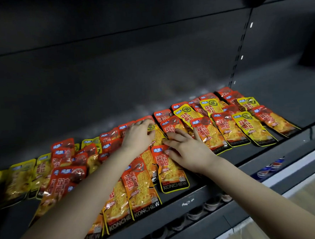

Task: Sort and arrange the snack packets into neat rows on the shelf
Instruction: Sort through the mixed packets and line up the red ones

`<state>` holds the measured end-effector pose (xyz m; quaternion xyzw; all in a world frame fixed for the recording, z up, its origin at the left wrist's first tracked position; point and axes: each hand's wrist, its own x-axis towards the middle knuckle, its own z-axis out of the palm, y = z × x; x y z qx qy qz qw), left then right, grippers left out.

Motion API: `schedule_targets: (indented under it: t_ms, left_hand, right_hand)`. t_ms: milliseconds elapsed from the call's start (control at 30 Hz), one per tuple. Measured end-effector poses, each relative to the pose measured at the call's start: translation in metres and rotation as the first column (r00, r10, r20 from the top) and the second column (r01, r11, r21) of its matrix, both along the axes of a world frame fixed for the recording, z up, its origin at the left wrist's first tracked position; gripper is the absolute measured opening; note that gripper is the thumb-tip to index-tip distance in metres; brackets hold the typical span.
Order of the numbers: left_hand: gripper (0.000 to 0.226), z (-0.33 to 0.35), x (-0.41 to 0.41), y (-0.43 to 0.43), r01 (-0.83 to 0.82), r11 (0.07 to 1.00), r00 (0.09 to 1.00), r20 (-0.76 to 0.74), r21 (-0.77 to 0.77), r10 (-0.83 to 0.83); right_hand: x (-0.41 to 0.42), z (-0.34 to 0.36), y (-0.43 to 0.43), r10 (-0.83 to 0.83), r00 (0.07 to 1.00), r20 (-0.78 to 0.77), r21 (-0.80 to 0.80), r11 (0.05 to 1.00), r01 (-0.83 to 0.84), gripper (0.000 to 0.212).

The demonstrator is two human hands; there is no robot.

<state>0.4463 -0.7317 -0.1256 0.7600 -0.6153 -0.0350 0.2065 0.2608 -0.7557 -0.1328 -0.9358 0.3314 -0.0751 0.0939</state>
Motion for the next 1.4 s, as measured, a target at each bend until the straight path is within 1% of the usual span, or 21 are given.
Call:
schedule_targets:
  t_ms: [67, 133, 167, 233, 267, 367, 500, 633, 833, 967, 1133, 1267, 1400]
  left_hand:
    - [0.027, -0.001, -0.002, -0.001, -0.017, 0.999, 1.000, -0.023, -0.029, 0.016]
    - [0.024, -0.001, -0.002, -0.004, -0.052, 0.996, 0.995, -0.086, -0.074, 0.045]
    - [0.024, -0.002, -0.001, -0.006, -0.083, 0.992, 0.989, -0.133, -0.095, 0.071]
    - [0.026, 0.000, 0.000, -0.009, -0.157, 0.979, 0.964, -0.237, -0.128, 0.124]
    - [0.030, 0.002, 0.001, -0.011, -0.185, 0.972, 0.949, -0.285, -0.146, 0.137]
    - [0.040, 0.008, 0.001, -0.017, -0.219, 0.955, 0.921, -0.367, -0.201, 0.134]
    - [0.045, 0.017, -0.002, -0.024, -0.197, 0.945, 0.918, -0.388, -0.261, 0.084]
    - [0.043, 0.032, -0.005, -0.029, -0.192, 0.933, 0.906, -0.420, -0.304, 0.050]
    - [0.036, 0.056, -0.001, -0.034, -0.194, 0.901, 0.881, -0.473, -0.389, -0.014]
    - [0.041, 0.072, 0.011, -0.030, -0.273, 0.872, 0.862, -0.506, -0.407, 0.034]
    - [0.041, 0.088, 0.024, -0.014, -0.320, 0.838, 0.852, -0.520, -0.442, 0.051]
    - [0.044, 0.099, 0.040, 0.010, -0.359, 0.813, 0.855, -0.512, -0.459, 0.088]
    - [0.041, 0.106, 0.059, 0.041, -0.398, 0.796, 0.858, -0.493, -0.456, 0.146]
  right_hand:
    - [-0.002, -0.003, -0.002, 0.008, 1.000, -0.002, -0.002, 1.000, -0.008, 0.050]
    - [-0.002, -0.004, -0.001, 0.021, 1.000, 0.006, -0.018, 1.000, -0.021, 0.062]
    - [-0.003, -0.004, -0.001, 0.024, 1.000, 0.003, -0.017, 1.000, -0.024, 0.062]
    - [-0.004, -0.003, -0.002, 0.025, 1.000, 0.000, 0.003, 1.000, -0.025, 0.050]
    - [-0.004, -0.003, -0.002, 0.028, 1.000, 0.002, 0.009, 1.000, -0.028, 0.048]
    - [-0.006, 0.001, -0.002, 0.035, 0.999, 0.000, 0.013, 0.999, -0.035, 0.047]
    - [-0.008, 0.004, -0.005, 0.042, 0.999, 0.003, 0.009, 0.999, -0.042, 0.048]
    - [-0.006, 0.009, -0.010, 0.052, 0.999, 0.010, 0.017, 0.998, -0.052, 0.050]
    - [0.000, 0.027, -0.013, 0.054, 0.996, 0.066, 0.008, 0.998, -0.055, 0.051]
    - [0.010, 0.041, -0.015, 0.079, 0.989, 0.121, 0.002, 0.997, -0.080, 0.053]
    - [0.027, 0.056, -0.006, 0.109, 0.978, 0.177, -0.020, 0.994, -0.108, 0.054]
    - [0.046, 0.061, 0.007, 0.148, 0.971, 0.189, -0.020, 0.989, -0.147, 0.055]
    - [0.069, 0.063, 0.023, 0.203, 0.962, 0.183, -0.025, 0.979, -0.201, 0.055]
